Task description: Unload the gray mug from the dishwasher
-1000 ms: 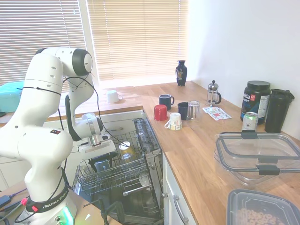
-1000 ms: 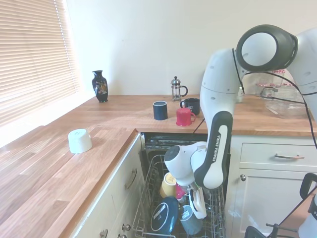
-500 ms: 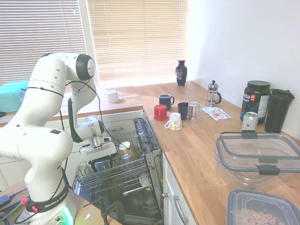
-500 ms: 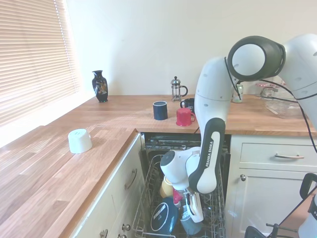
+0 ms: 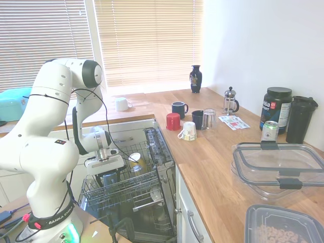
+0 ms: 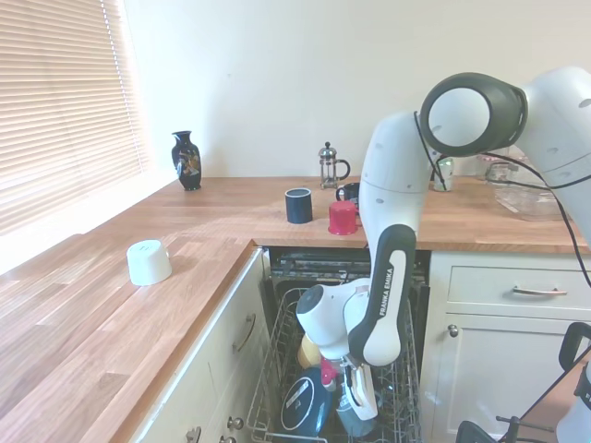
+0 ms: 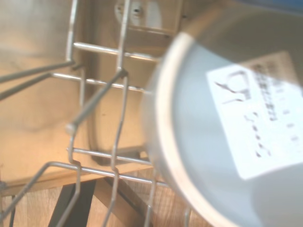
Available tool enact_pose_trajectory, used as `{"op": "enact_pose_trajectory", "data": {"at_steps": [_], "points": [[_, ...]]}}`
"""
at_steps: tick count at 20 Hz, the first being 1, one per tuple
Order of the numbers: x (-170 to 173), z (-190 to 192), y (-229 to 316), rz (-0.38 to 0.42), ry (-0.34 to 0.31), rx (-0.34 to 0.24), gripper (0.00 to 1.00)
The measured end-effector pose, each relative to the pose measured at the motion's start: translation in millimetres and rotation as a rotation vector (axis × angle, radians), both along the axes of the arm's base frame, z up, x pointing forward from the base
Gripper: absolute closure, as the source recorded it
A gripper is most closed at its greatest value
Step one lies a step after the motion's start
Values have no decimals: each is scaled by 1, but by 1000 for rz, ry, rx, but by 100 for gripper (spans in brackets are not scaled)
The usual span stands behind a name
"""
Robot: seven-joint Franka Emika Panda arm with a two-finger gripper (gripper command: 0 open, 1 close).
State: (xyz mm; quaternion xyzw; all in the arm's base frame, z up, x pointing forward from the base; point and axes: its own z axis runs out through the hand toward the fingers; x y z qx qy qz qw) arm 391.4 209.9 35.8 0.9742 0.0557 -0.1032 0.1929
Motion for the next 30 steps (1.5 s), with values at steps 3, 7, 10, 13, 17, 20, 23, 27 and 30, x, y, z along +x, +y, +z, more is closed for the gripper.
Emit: {"op": "enact_pose_trajectory", "data": {"at_steps": [3,7,10,13,17,20,23,27,30], "points": [[-1,-5,3,-3,10,4,100],[0,-8,6,-14,15,13,100],[1,-8,7,-28,18,19,100],[0,-9,9,-35,20,22,100],[-5,-19,10,-40,29,26,100],[-6,-29,7,-63,32,35,100],[-3,-28,7,-83,21,37,100],[3,-18,11,-102,0,44,100],[8,0,12,-116,-22,46,100]]}}
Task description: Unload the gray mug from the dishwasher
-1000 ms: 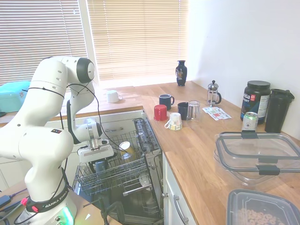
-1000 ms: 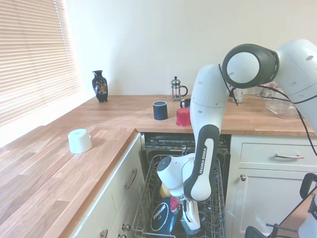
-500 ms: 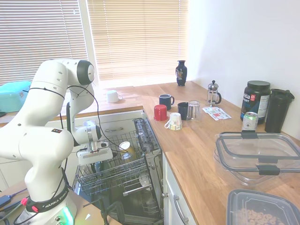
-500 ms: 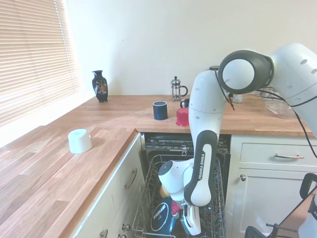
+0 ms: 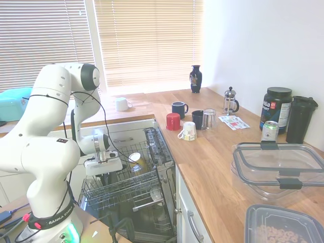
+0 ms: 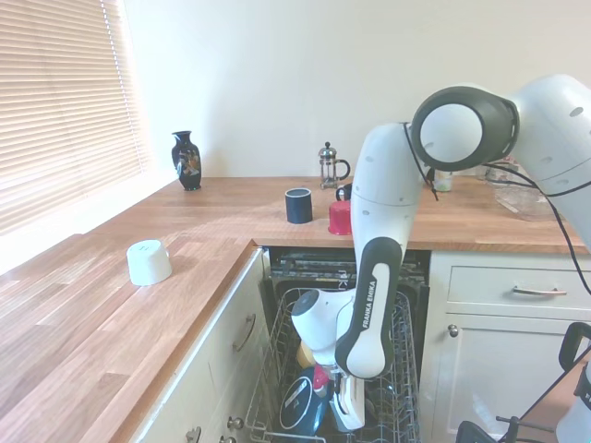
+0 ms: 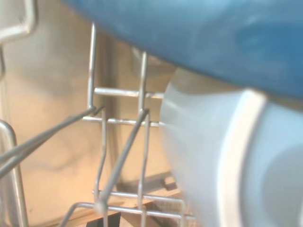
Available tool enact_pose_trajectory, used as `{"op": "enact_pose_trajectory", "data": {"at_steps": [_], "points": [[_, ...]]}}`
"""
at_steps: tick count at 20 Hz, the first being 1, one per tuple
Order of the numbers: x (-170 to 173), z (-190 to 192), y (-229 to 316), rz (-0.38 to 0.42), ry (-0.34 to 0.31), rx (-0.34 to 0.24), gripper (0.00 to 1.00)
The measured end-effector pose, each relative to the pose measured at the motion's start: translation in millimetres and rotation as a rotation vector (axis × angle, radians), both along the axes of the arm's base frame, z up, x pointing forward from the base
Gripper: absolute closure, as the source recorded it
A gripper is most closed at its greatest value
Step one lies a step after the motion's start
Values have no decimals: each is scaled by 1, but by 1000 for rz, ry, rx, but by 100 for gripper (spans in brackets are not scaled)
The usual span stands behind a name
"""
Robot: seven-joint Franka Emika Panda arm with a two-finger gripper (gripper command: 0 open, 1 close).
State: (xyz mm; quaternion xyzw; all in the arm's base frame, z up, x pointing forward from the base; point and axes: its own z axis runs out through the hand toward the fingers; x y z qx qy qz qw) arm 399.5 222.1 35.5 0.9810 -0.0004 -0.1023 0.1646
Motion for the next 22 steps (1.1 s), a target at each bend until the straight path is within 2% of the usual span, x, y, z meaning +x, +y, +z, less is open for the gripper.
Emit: {"op": "enact_pose_trajectory", "data": {"at_steps": [9,15,22], "points": [[16,71,-3,-44,-108,39,100],[23,92,-36,-116,-156,66,100],[30,135,-41,-171,-228,121,100]]}}
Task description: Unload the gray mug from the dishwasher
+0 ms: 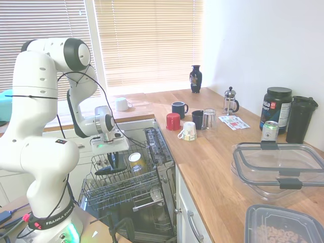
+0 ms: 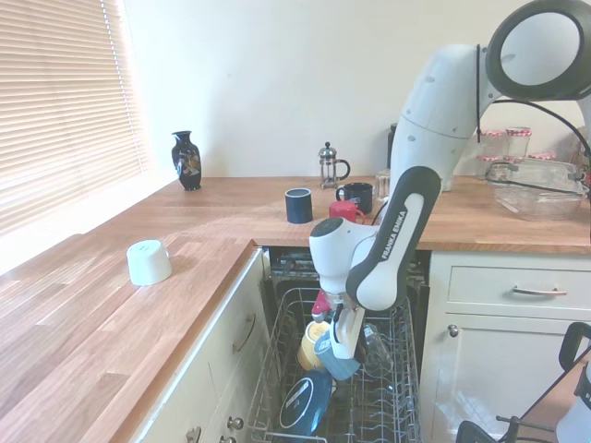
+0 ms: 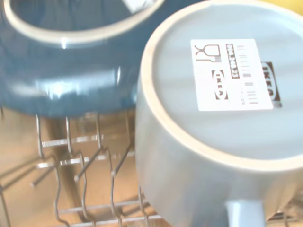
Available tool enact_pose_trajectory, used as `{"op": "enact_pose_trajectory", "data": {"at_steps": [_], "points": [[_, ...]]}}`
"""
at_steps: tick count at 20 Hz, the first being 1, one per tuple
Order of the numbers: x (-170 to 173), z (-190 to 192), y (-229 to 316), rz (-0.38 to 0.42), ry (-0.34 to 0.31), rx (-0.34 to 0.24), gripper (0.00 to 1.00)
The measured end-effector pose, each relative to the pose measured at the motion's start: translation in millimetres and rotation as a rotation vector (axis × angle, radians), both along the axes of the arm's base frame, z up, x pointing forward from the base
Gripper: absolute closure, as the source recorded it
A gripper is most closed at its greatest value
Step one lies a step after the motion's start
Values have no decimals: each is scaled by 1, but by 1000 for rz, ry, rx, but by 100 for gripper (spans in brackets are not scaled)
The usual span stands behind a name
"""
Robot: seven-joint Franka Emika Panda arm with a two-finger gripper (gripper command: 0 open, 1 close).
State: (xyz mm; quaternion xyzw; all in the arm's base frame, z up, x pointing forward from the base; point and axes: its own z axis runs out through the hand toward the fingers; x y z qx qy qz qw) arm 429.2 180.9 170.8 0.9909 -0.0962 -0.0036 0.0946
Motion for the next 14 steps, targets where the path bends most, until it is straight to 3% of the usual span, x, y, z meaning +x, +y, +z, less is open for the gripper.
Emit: {"op": "enact_pose_trajectory", "data": {"at_steps": [7,14], "points": [[11,70,-24,-165,-103,119,100],[-2,147,-54,-313,-234,213,100]]}}
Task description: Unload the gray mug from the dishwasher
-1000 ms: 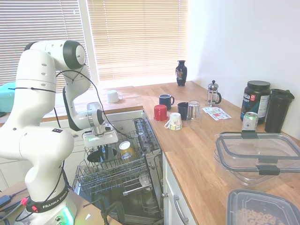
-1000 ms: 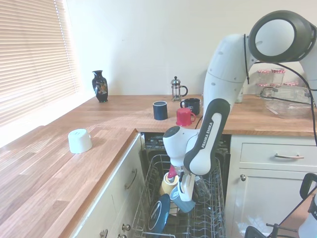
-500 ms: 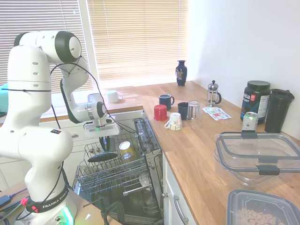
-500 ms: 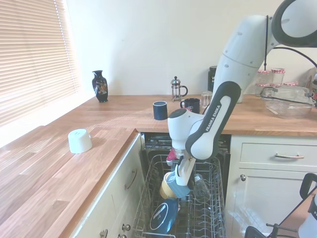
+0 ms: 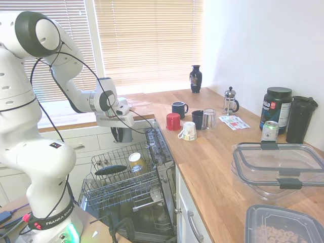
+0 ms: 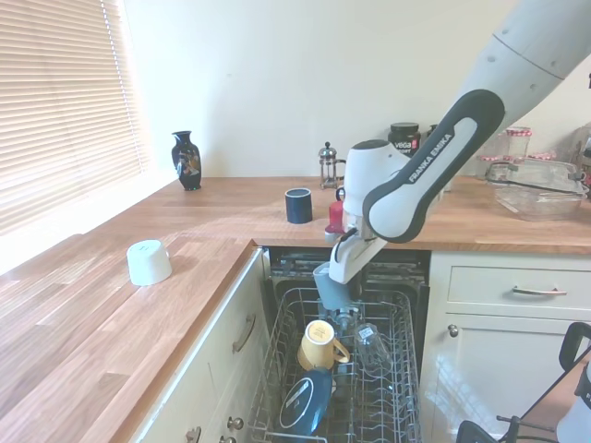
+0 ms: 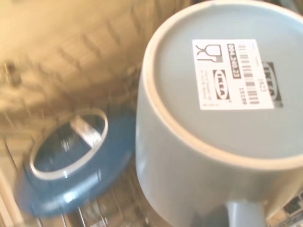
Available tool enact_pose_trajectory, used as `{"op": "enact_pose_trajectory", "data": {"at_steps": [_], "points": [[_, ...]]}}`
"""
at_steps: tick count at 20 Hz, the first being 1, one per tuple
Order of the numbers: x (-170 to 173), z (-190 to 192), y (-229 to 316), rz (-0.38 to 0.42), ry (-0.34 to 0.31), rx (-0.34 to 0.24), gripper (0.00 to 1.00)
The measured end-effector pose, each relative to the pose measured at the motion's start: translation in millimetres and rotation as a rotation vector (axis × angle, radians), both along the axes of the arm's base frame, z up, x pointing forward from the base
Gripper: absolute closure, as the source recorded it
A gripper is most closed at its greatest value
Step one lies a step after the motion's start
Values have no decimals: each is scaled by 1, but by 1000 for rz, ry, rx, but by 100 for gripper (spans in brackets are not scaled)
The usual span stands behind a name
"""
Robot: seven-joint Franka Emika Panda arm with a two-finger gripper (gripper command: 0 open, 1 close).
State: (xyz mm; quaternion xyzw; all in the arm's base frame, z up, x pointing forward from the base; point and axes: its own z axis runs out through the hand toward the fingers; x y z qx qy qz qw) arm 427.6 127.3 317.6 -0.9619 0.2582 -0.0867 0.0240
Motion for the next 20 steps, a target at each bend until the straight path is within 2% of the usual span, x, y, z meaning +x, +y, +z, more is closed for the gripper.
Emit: {"op": "enact_pose_trajectory", "data": {"at_steps": [3,7,10,16,20], "points": [[8,15,1,-56,-33,25,100],[36,45,5,-118,-69,51,100],[68,63,3,-164,-67,53,100],[129,72,-14,-241,-62,52,100],[148,82,-28,-273,-77,57,100]]}}
